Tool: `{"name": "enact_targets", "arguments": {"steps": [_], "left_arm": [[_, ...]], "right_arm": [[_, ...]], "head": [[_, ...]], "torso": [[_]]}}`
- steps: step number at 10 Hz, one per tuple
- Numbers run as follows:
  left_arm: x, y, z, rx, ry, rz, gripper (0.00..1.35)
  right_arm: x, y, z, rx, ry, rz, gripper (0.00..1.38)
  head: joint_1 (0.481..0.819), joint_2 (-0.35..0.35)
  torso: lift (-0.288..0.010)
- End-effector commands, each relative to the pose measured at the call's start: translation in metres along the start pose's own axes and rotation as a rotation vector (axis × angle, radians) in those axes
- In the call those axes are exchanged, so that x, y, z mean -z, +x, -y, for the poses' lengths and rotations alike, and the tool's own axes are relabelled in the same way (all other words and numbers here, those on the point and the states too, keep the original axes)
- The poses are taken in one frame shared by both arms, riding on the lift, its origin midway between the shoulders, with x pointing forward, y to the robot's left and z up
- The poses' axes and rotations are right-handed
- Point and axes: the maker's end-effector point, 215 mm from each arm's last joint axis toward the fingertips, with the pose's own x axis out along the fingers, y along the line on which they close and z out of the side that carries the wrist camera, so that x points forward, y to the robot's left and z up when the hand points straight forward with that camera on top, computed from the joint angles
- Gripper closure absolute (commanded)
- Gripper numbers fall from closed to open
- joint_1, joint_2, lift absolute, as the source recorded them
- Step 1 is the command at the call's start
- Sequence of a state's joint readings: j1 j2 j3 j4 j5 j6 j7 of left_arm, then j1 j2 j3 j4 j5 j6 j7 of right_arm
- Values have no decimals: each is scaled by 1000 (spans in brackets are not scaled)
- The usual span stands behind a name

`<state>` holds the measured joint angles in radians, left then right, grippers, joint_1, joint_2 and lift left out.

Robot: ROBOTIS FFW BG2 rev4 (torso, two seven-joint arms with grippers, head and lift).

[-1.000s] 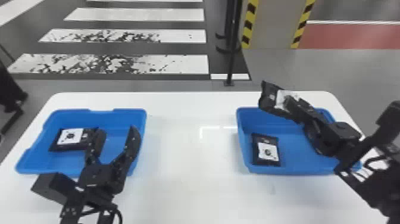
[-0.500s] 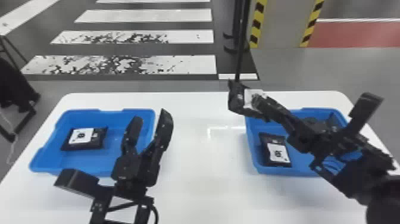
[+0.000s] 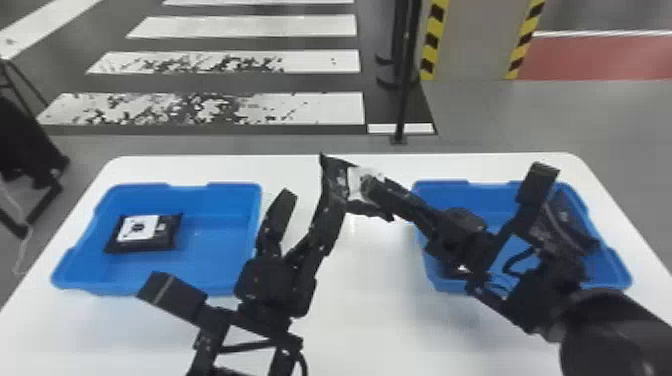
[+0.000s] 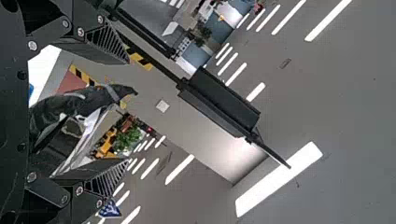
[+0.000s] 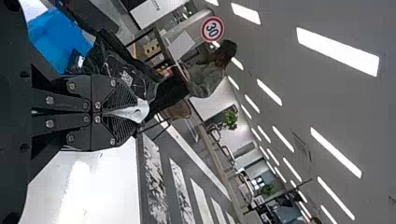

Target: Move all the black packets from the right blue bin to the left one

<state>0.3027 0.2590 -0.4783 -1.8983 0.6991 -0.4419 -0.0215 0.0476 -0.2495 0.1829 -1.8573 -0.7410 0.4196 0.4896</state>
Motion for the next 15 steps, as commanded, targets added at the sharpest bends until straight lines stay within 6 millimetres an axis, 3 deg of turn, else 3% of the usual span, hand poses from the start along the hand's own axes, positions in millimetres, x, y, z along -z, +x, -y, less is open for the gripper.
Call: {"name": "enact_targets", "arguments": {"steps": [1,5,7,8,9,12,13,14,15], "left_arm": [[5,-1,-6,-10,8,-13,332],[10,-1,-16,-23,46,-31,344],[10,-2,-23,-41,59,-31,828],[11,-3,-26,-50,62,-35,941],[17,-3,-27,-56,60,-53,1251],[23,-4,-27,-54,61,-74,1210],[17,-4,-32,-63,65,-59,1210],[6,-4,-49,-98,102,-45,1208],[-15,-6,-86,-161,212,-12,1208]], "right_arm": [[5,6,-12,-31,17,-5,1177],[15,13,-33,-80,48,-23,1176],[20,15,-33,-86,63,-29,1176],[21,15,-32,-84,65,-30,1176],[21,15,-29,-80,68,-32,1176],[31,31,-28,-97,71,-54,1151],[33,30,-24,-98,84,-47,848],[37,28,-18,-101,109,-39,335],[35,24,-10,-96,124,-27,33]], "head": [[695,49],[695,85],[695,100],[695,104],[695,108],[695,108],[695,110],[695,117],[695,128]], "torso": [[-168],[-168],[-168],[-168],[-168],[-168],[-168],[-168],[-168]]}}
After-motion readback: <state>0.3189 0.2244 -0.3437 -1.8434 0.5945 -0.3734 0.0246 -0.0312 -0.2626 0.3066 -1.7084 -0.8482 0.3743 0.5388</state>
